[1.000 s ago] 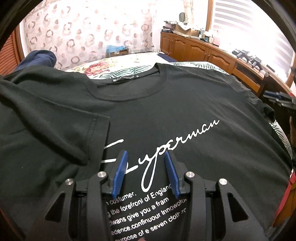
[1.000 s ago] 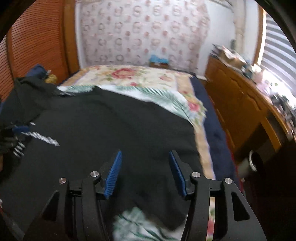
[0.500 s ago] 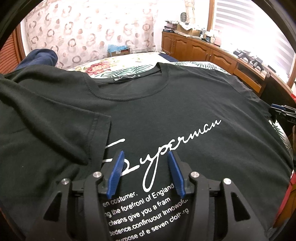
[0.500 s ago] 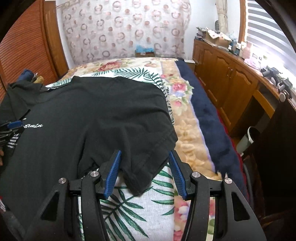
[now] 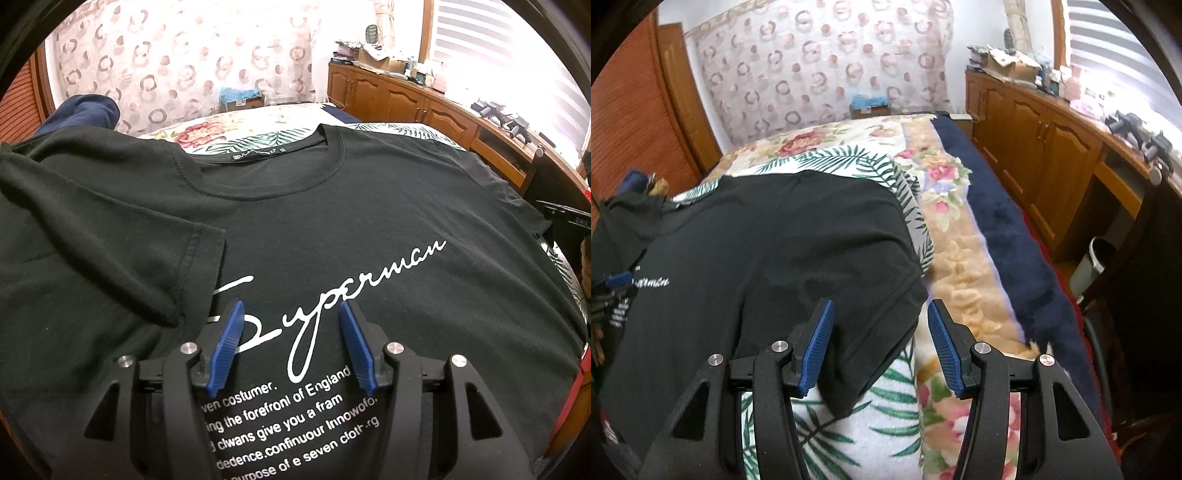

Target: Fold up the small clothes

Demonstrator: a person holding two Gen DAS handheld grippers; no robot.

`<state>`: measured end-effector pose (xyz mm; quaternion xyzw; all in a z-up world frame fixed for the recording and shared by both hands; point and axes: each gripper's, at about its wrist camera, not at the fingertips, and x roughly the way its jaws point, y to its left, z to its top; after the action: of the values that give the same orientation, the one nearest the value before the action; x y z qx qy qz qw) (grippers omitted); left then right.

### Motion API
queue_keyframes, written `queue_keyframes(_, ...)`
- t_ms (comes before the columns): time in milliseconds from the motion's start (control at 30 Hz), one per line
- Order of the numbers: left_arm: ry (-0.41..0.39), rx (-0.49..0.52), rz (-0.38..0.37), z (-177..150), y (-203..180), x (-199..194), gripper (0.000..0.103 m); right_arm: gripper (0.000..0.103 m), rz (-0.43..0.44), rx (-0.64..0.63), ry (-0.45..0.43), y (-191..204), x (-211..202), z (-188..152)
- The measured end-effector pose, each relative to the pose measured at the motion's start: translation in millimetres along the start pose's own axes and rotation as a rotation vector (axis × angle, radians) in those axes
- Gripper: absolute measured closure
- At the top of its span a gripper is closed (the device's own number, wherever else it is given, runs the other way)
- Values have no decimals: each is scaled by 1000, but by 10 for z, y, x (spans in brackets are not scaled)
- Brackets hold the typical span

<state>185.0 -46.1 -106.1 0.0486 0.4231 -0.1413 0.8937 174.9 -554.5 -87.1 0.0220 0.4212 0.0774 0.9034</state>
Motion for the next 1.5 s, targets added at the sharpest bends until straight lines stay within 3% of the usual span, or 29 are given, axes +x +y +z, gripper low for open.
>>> queue_keyframes(200, 0, -5, 5, 4, -9, 1, 49, 52, 23, 55, 62, -135, 184, 20)
queue_keyframes(300, 1, -9, 11, 6, -22, -2, 49, 65, 57, 63, 69, -159, 189, 28)
queue_keyframes(333, 1, -12, 7, 10, -18, -2, 49, 80, 78, 60, 66, -145, 179, 24)
queue_keyframes(433, -4, -20, 2, 9, -28, -11, 49, 94, 14, -16, 42, -33, 118, 28)
queue_keyframes(567, -80, -56, 13, 25, 12, -174, 49, 100, -32, -91, -2, 78, 27, 37)
queue_keyframes(800, -183, -82, 20, 99, 32, -536, 49, 100, -44, -119, -115, 226, -214, 273)
queue_keyframes(967, -236, -77, 7, 152, 48, -777, 49, 100, 33, -167, -153, 517, -295, 441)
queue_keyframes(1133, -263, -68, 54, 146, 57, -971, 49, 100, 134, -253, -181, 1069, -377, 525)
queue_keyframes(1233, -287, -68, 43, 136, 84, -1097, 49, 100, 222, -300, -156, 1458, -346, 515)
queue_keyframes(1367, -304, -57, 21, 92, 88, -1227, 49, 83, 291, -320, -107, 1740, -252, 472)
queue_keyframes(1500, -306, -38, 8, 34, 64, -1308, 49, 77, 266, -305, -124, 1676, -245, 472)
